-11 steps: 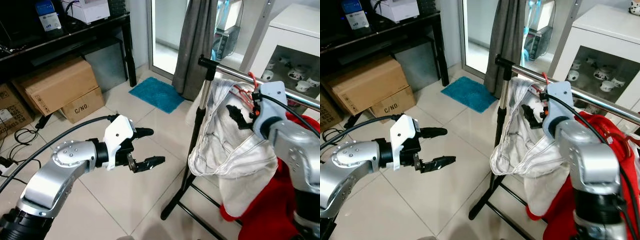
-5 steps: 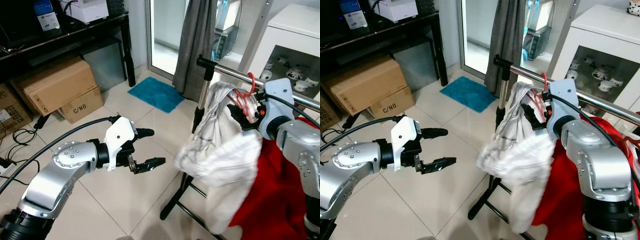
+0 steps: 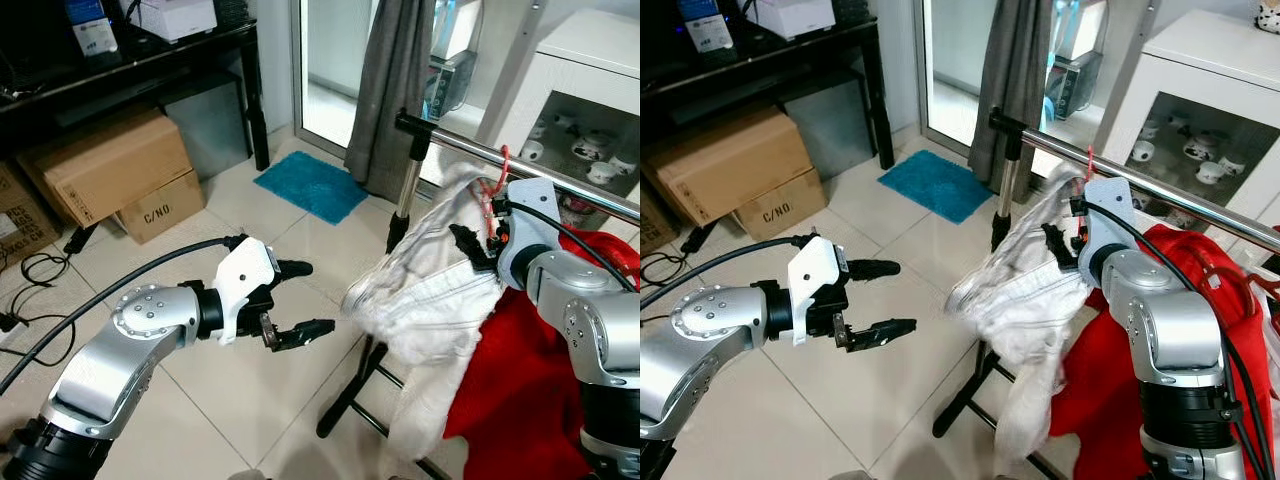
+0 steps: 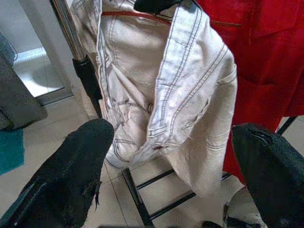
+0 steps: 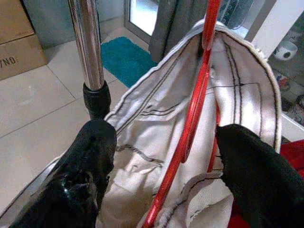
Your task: Hang hanger
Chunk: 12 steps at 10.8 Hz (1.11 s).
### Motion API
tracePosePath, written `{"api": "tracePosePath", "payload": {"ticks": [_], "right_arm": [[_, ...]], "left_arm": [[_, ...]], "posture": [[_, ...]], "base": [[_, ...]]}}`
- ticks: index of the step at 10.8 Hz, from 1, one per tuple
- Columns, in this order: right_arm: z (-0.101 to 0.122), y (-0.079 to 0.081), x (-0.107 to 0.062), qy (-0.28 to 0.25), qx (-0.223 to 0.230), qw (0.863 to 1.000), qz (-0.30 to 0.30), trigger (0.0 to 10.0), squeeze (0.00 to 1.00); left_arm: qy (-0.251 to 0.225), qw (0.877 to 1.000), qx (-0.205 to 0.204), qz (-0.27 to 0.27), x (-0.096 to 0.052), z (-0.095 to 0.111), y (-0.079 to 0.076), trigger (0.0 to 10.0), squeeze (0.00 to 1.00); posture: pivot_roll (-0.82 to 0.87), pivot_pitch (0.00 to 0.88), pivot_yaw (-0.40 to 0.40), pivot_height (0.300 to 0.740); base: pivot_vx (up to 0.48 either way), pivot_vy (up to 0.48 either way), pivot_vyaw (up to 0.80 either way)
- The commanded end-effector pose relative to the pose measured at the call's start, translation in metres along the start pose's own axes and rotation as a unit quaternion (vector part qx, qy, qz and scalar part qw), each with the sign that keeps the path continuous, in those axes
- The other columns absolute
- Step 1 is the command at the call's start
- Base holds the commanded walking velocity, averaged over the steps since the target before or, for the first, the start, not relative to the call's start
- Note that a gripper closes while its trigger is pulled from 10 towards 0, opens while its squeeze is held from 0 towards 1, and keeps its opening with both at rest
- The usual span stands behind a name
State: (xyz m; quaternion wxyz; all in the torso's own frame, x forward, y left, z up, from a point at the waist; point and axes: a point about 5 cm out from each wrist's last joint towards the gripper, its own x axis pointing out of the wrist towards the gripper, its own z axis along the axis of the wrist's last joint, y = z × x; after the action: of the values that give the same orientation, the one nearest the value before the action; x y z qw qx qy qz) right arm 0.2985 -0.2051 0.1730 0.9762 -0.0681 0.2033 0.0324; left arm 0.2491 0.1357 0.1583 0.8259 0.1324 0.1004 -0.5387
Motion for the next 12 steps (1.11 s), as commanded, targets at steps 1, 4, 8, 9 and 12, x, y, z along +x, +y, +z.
{"api": "tracePosePath", "payload": {"ticks": [1,4,8,9,12], "right_arm": [[0.006,-0.004,0.002,-0.008,-0.007,1.000,-0.010,0.0,0.00],[0.012,-0.013,0.013,-0.014,-0.007,0.999,-0.029,0.0,0.00],[0.015,-0.021,0.022,-0.008,-0.030,0.999,-0.034,0.0,0.00],[0.016,-0.022,0.023,-0.006,-0.035,0.999,-0.031,0.0,0.00],[0.016,-0.021,0.023,-0.004,-0.042,0.999,-0.017,0.0,0.00]], "left_arm": [[0.004,1.000,0.000,0.004,0.000,0.001,0.000,10.0,0.58],[0.010,1.000,0.018,-0.003,0.004,0.001,0.002,10.0,0.58],[0.021,1.000,0.014,-0.009,0.005,-0.001,0.000,10.0,0.58],[0.023,1.000,0.007,0.000,0.004,-0.001,0.000,10.0,0.58],[0.002,1.000,0.011,0.005,0.004,0.003,-0.001,10.0,0.59]], "posture": [[-0.04,0.000,-0.024,0.740],[-0.06,0.000,-0.009,0.740],[-0.06,0.000,-0.024,0.740],[-0.05,0.000,-0.037,0.740],[-0.04,0.000,-0.042,0.740]], "base": [[0.000,0.000,0.00],[0.000,0.000,0.00],[0.000,0.000,0.00],[0.000,0.000,0.00],[0.000,0.000,0.00]]}}
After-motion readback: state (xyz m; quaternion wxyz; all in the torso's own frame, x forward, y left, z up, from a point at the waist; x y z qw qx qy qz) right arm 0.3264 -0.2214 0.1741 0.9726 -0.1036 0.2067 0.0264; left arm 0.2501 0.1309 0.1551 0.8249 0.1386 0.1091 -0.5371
